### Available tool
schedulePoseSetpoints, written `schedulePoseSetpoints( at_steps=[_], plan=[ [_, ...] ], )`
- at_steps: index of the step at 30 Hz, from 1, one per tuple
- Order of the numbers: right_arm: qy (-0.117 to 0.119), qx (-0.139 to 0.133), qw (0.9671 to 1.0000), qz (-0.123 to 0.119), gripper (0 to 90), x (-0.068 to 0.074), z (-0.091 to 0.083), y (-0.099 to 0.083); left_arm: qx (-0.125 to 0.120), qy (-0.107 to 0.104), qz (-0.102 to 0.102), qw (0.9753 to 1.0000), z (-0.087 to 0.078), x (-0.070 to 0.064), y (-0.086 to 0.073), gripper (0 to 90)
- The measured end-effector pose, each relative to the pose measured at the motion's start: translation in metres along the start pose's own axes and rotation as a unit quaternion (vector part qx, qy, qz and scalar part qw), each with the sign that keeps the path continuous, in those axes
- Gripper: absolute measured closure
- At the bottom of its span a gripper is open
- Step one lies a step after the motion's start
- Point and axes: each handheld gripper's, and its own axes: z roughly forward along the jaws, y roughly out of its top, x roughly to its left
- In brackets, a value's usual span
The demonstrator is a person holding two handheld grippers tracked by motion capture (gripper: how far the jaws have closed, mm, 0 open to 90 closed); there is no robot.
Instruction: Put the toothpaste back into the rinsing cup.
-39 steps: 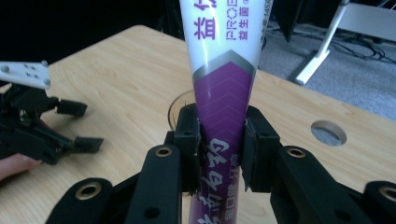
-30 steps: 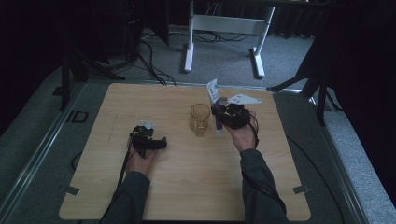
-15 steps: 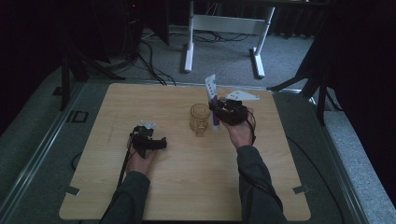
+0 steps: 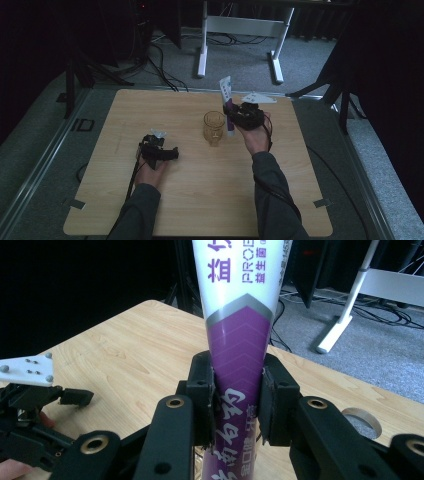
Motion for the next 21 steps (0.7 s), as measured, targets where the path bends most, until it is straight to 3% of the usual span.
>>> schedulePoseSetpoints(
  at_steps=[21],
  plan=[
    [-0.009, -0.011, 0.9997, 0.021, 71.4, -0.0069, 0.0059, 0.0074, 0.000, 0.000, -0.001, 1.0000, 0.0003, -0.0003, 0.0004, 4.9]
  ],
)
